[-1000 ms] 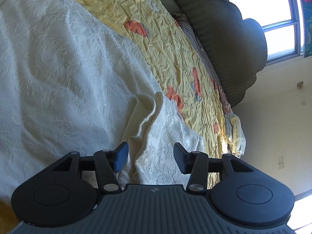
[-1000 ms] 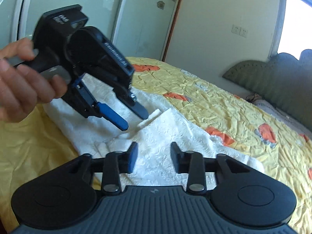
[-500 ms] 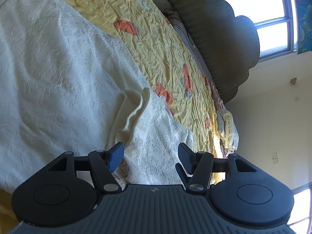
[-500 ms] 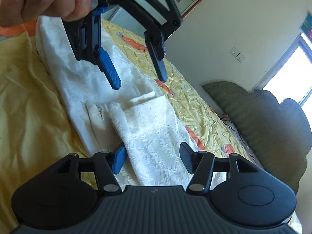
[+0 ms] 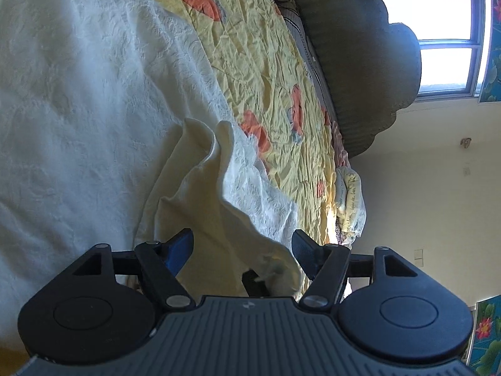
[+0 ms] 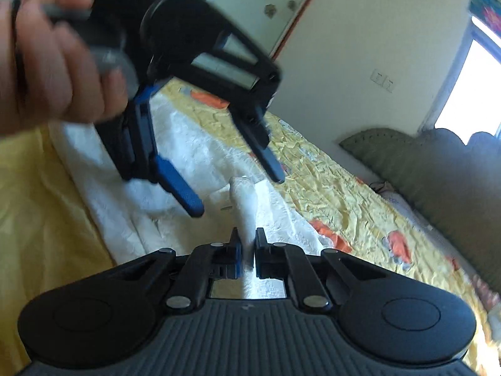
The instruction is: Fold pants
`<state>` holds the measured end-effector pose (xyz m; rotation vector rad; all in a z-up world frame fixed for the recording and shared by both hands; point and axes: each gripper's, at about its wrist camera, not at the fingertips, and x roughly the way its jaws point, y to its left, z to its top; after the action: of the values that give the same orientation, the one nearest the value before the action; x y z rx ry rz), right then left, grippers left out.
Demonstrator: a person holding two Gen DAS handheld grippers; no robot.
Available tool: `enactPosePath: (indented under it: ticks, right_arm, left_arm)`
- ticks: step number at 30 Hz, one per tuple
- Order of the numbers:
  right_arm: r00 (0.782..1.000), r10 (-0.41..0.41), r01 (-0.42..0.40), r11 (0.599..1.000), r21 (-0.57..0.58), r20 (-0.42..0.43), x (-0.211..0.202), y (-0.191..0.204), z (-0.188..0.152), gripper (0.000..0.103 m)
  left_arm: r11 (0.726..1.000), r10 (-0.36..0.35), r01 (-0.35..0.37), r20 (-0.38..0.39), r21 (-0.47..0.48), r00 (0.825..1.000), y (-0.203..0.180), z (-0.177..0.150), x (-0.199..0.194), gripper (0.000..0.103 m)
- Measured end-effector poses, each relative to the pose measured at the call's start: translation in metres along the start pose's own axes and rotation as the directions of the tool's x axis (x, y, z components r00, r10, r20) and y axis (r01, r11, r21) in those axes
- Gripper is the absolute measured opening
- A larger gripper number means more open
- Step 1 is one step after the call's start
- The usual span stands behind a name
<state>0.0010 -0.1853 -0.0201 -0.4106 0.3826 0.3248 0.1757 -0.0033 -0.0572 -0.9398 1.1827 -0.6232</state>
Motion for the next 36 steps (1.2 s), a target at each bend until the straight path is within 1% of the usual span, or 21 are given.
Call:
enactPosePath:
  ticks: [2, 3, 4, 5, 7, 8, 13, 18, 21, 22, 23, 24, 25, 27, 29, 30, 31, 32, 33, 34, 36]
  right_arm:
    - [0.999, 0.033, -0.034, 0.998, 0.054, 0.008, -0.004, -0.011, 0.001, 0.008]
    - [0.999, 0.045, -0.045, 0.997, 0.059, 0.005, -0.004, -0.013, 0.0, 0.008]
    - [0.998, 0.061, -0.061, 0.996, 0.058, 0.003, -0.003, -0.012, -0.001, 0.008]
    - [0.997, 0.079, -0.078, 0.995, 0.06, -0.002, 0.0, -0.009, -0.001, 0.008]
    - [0.993, 0.115, -0.115, 0.992, 0.056, -0.011, 0.005, 0.001, -0.002, 0.008]
    - [0.992, 0.122, -0.121, 0.992, 0.043, -0.016, 0.008, 0.005, -0.003, 0.008]
    - [0.988, 0.153, -0.152, 0.988, 0.035, -0.017, 0.017, 0.016, -0.002, 0.008]
    - [0.982, 0.185, -0.183, 0.982, 0.043, -0.045, 0.031, 0.025, -0.008, 0.008]
    - [0.981, 0.187, -0.183, 0.981, 0.065, -0.054, 0.035, 0.024, -0.012, 0.008]
    - [0.98, 0.192, -0.188, 0.979, 0.076, -0.055, 0.036, 0.022, -0.013, 0.009]
    - [0.98, 0.194, -0.189, 0.979, 0.078, -0.054, 0.037, 0.021, -0.013, 0.009]
    - [0.98, 0.19, -0.186, 0.98, 0.075, -0.054, 0.038, 0.021, -0.014, 0.009]
    - [0.981, 0.185, -0.181, 0.981, 0.068, -0.054, 0.038, 0.023, -0.014, 0.009]
    - [0.984, 0.171, -0.169, 0.985, 0.044, -0.056, 0.037, 0.027, -0.014, 0.009]
    - [0.985, 0.164, -0.161, 0.986, 0.038, -0.058, 0.034, 0.033, -0.013, 0.009]
    - [0.985, 0.162, -0.16, 0.986, 0.039, -0.059, 0.032, 0.034, -0.012, 0.01]
    - [0.985, 0.161, -0.159, 0.987, 0.041, -0.06, 0.034, 0.033, -0.012, 0.01]
    - [0.986, 0.157, -0.155, 0.987, 0.04, -0.062, 0.035, 0.033, -0.013, 0.01]
    - [0.987, 0.147, -0.145, 0.989, 0.034, -0.064, 0.034, 0.034, -0.012, 0.01]
    - [0.988, 0.14, -0.139, 0.99, 0.024, -0.069, 0.033, 0.034, -0.011, 0.011]
    - [0.984, 0.152, -0.153, 0.988, 0.0, -0.095, 0.025, 0.032, -0.006, 0.011]
  left_arm:
    - [0.999, -0.024, 0.024, -0.016, -0.042, 1.0, 0.004, 0.005, 0.013, 0.069]
    - [0.998, -0.018, 0.018, -0.013, -0.053, 1.0, 0.005, 0.007, 0.018, 0.066]
    - [0.999, -0.001, 0.001, 0.0, -0.046, 1.0, 0.006, 0.008, 0.021, 0.048]
    - [0.999, 0.024, -0.024, 0.012, -0.028, 1.0, 0.005, 0.009, 0.021, 0.025]
    - [0.998, 0.053, -0.054, 0.04, 0.021, 0.998, 0.002, 0.008, 0.017, 0.005]
    - [0.997, 0.06, -0.064, 0.068, 0.054, 0.996, -0.001, 0.006, 0.01, 0.002]
    - [0.963, 0.137, -0.18, 0.212, 0.199, 0.968, -0.02, -0.004, -0.02, 0.002]
    - [0.939, 0.227, -0.279, 0.248, 0.202, 0.942, -0.015, -0.006, -0.018, 0.002]
    - [0.915, 0.257, -0.337, 0.321, 0.224, 0.911, -0.02, -0.007, -0.029, 0.003]
    - [0.901, 0.259, -0.358, 0.356, 0.245, 0.898, -0.027, -0.008, -0.035, 0.004]
    - [0.893, 0.253, -0.366, 0.38, 0.263, 0.89, -0.033, -0.008, -0.04, 0.017]
    - [0.892, 0.227, -0.351, 0.389, 0.284, 0.893, -0.041, -0.007, -0.043, 0.019]
    - [0.894, 0.184, -0.314, 0.375, 0.32, 0.908, -0.049, -0.007, -0.043, 0.02]
    - [0.885, 0.132, -0.241, 0.282, 0.397, 0.95, -0.064, -0.005, -0.029, 0.026]
    - [0.885, 0.148, -0.218, 0.196, 0.412, 0.969, -0.07, -0.002, -0.004, 0.027]
    - [0.872, 0.178, -0.238, 0.176, 0.427, 0.968, -0.07, -0.002, 0.009, 0.027]
    - [0.852, 0.236, -0.293, 0.182, 0.434, 0.955, -0.067, -0.002, 0.022, 0.027]
    - [0.831, 0.296, -0.355, 0.2, 0.428, 0.934, -0.062, -0.001, 0.032, 0.022]
    - [0.815, 0.332, -0.388, 0.201, 0.431, 0.921, -0.054, 0.001, 0.04, 0.018]
    - [0.809, 0.349, -0.402, 0.201, 0.428, 0.915, -0.046, 0.003, 0.045, 0.017]
    - [0.807, 0.341, -0.399, 0.208, 0.436, 0.917, -0.041, 0.004, 0.043, 0.016]
